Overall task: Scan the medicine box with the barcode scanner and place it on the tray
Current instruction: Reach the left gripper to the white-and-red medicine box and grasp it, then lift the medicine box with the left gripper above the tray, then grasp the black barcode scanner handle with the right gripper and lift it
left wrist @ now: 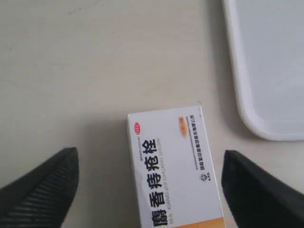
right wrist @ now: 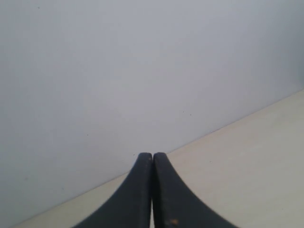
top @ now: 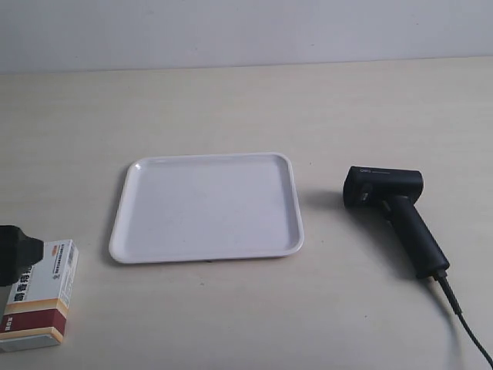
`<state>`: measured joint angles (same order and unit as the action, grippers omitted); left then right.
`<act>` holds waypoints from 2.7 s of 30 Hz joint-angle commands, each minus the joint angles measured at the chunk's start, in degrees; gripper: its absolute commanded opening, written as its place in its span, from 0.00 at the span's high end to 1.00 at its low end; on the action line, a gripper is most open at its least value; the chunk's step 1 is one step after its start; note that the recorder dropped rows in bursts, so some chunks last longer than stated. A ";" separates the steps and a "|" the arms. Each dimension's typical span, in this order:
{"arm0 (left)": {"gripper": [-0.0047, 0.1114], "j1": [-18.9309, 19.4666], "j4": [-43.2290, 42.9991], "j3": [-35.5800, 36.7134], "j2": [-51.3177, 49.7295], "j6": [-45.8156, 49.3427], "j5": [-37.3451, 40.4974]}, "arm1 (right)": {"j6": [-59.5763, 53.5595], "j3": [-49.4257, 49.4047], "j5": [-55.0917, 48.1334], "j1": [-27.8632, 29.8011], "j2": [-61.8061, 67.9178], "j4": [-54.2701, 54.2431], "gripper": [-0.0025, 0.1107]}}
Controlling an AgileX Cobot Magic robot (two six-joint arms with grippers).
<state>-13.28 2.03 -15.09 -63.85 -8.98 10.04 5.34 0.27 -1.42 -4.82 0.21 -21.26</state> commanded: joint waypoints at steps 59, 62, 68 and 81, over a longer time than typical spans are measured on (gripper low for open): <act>0.96 -9.13 42.86 -49.49 -42.30 79.00 22.77 | -22.46 22.85 2.27 -19.19 80.82 -9.34 0.28; 0.96 -9.13 42.86 -49.49 -42.30 79.00 22.65 | -24.36 22.99 4.83 -19.19 84.66 -9.34 0.25; 0.96 -9.13 42.99 -49.49 -42.20 79.00 22.83 | -24.36 23.11 12.44 -19.19 91.03 -9.34 0.26; 0.96 -9.13 43.13 -49.49 -42.20 79.00 23.51 | -24.25 28.16 15.11 -19.19 100.43 -9.34 0.47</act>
<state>-22.27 44.26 -64.27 -106.22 69.93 33.53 -18.48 28.08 11.24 -23.96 99.59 -30.76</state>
